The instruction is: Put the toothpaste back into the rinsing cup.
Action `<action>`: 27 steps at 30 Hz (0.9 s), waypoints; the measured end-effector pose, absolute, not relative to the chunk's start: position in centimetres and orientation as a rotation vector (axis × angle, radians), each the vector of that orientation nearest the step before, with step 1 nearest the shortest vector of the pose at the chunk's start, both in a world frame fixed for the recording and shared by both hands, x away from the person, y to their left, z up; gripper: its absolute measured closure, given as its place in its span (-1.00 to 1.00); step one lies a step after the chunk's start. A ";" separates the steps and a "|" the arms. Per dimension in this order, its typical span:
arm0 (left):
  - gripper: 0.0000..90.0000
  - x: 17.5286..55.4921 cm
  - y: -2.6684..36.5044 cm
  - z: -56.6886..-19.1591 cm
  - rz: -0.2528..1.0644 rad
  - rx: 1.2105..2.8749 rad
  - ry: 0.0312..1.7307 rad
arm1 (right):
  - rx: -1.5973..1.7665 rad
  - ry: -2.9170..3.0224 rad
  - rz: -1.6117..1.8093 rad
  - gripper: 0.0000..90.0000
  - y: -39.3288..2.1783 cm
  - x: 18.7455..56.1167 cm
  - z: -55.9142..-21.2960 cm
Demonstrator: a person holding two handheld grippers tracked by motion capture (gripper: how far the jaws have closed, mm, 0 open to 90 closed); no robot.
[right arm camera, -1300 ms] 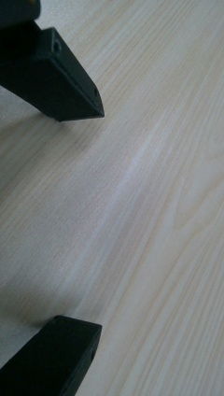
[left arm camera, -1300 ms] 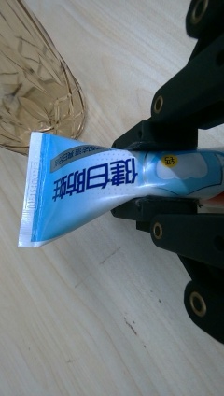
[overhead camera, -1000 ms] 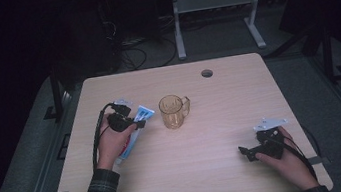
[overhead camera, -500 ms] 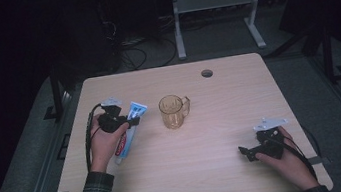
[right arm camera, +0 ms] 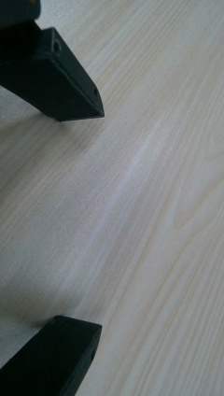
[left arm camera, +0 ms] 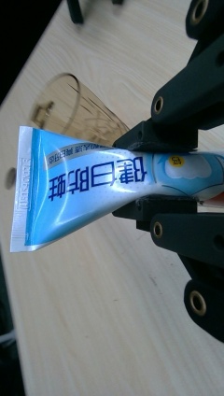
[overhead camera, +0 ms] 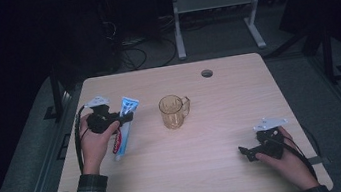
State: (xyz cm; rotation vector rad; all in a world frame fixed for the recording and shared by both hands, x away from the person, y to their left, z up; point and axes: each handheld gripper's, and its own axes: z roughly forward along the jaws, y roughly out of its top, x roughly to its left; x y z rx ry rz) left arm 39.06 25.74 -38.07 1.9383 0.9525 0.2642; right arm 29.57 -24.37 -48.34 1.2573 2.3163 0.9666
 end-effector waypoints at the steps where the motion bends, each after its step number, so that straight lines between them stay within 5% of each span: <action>1: 0.61 39.1 25.7 -38.1 0.264 1.938 0.953 | 1.257 2.316 0.967 -1.00 -24.4 29.6 -48.3; 27: 0.61 38.5 25.5 -33.9 0.331 1.766 0.778 | 1.259 2.315 0.968 -1.00 -24.4 29.6 -48.3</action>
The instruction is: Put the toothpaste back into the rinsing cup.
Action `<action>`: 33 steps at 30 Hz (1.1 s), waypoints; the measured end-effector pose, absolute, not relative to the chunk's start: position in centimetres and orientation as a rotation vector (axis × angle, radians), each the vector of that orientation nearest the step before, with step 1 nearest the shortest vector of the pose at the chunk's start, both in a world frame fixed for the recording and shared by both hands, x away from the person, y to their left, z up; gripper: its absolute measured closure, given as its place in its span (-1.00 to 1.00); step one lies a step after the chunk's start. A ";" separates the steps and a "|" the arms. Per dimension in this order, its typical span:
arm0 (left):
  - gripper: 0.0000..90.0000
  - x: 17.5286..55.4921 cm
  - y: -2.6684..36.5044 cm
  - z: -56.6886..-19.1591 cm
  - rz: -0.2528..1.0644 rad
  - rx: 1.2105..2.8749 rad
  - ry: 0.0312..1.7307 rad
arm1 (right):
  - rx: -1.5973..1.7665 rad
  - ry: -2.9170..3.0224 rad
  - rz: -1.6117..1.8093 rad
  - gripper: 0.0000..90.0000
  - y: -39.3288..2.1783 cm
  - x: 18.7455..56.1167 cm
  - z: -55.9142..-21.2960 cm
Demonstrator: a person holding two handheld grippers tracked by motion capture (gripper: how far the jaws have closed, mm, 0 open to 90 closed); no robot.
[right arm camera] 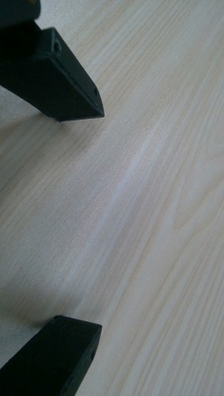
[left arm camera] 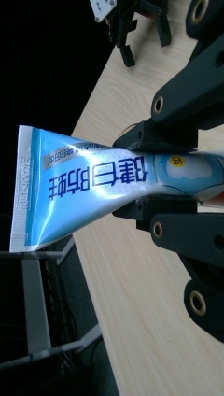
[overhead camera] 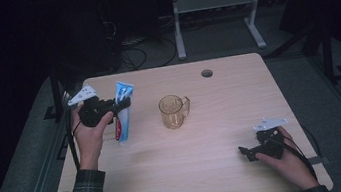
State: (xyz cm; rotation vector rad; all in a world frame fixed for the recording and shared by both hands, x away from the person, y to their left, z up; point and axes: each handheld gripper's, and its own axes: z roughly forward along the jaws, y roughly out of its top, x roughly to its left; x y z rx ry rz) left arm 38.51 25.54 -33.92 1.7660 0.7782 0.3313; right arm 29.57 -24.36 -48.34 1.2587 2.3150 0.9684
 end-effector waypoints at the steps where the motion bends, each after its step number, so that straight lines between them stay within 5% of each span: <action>1: 0.61 38.6 25.3 -33.5 0.338 1.767 0.768 | 1.258 2.315 0.968 -1.00 -24.4 29.6 -48.3; 33: 0.61 41.3 22.4 -30.8 0.310 1.701 0.696 | 1.258 2.317 0.970 -1.00 -24.4 29.6 -48.3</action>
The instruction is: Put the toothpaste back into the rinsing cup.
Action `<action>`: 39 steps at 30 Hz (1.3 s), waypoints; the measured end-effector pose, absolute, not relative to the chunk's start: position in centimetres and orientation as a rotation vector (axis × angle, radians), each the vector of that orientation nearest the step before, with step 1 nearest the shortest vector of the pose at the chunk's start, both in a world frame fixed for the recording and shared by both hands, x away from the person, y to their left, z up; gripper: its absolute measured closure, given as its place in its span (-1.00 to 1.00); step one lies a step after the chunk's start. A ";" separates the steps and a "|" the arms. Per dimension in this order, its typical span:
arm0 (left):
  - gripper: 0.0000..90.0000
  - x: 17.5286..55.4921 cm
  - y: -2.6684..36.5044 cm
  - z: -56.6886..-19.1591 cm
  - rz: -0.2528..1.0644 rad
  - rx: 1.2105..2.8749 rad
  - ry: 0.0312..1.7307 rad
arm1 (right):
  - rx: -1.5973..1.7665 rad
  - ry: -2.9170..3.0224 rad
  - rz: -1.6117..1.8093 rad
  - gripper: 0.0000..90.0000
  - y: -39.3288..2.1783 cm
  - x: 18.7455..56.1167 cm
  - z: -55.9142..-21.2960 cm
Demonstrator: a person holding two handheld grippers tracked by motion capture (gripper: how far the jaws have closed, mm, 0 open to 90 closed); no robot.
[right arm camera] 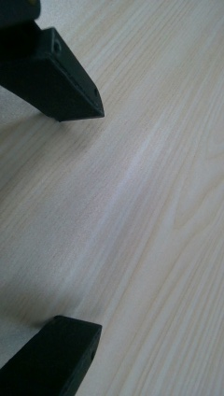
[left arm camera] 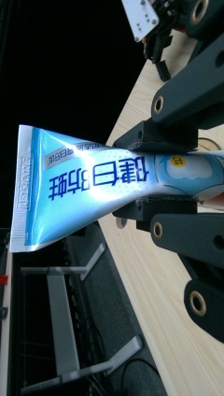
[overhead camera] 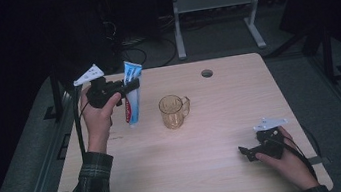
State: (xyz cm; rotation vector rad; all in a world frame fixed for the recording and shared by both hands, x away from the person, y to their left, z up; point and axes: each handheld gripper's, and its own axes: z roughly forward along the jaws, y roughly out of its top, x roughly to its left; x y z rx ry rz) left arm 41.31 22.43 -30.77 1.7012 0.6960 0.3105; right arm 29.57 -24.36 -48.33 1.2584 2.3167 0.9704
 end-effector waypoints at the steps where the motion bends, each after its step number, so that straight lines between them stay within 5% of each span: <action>1: 0.61 41.4 22.3 -30.7 0.310 1.702 0.694 | 1.258 2.316 0.971 -1.00 -24.4 29.6 -48.3; 39: 0.60 45.5 14.6 -28.7 0.289 1.730 0.568 | 1.254 2.323 0.970 -1.00 -24.3 29.6 -48.3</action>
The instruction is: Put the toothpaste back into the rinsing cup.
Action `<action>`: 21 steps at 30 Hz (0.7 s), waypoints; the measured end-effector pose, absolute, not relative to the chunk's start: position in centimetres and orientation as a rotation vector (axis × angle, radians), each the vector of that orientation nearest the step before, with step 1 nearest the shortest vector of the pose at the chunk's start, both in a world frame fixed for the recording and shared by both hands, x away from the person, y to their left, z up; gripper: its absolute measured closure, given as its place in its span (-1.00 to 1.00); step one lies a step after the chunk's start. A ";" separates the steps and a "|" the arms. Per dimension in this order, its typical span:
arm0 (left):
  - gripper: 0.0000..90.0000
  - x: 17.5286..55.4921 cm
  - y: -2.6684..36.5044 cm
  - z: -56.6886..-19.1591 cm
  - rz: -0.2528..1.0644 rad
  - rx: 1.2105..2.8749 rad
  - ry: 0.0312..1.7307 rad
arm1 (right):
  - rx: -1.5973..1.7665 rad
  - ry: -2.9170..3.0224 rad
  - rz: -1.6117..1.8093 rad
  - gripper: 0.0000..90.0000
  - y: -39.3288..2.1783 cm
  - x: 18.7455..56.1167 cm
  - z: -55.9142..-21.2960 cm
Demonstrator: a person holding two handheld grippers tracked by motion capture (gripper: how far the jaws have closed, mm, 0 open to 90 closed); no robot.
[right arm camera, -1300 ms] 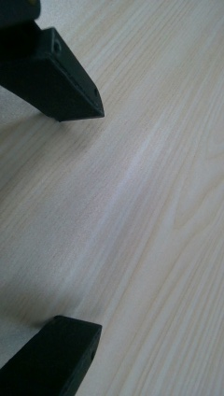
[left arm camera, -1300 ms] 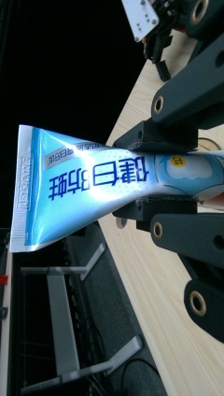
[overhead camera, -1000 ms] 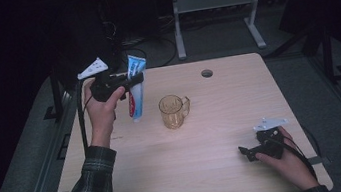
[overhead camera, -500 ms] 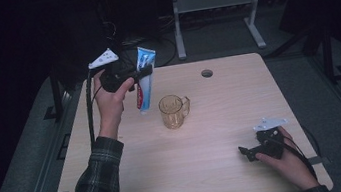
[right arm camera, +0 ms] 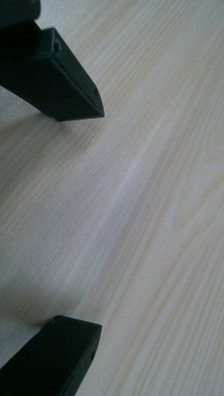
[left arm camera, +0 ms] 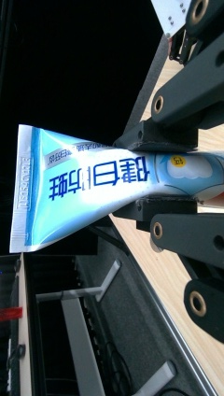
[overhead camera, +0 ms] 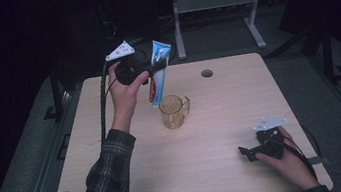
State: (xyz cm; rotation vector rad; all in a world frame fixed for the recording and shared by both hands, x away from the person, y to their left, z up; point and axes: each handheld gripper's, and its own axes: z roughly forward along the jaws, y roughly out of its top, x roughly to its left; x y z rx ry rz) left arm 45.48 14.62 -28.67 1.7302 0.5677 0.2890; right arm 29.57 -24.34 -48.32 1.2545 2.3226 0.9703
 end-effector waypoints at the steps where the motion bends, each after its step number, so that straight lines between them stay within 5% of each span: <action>1: 0.60 45.6 14.4 -28.7 0.288 1.734 0.565 | 1.255 2.323 0.972 -1.00 -24.3 29.6 -48.3; 21: 0.59 46.5 10.8 -30.2 0.262 1.761 0.508 | 1.248 2.326 0.974 -1.00 -24.3 29.5 -48.3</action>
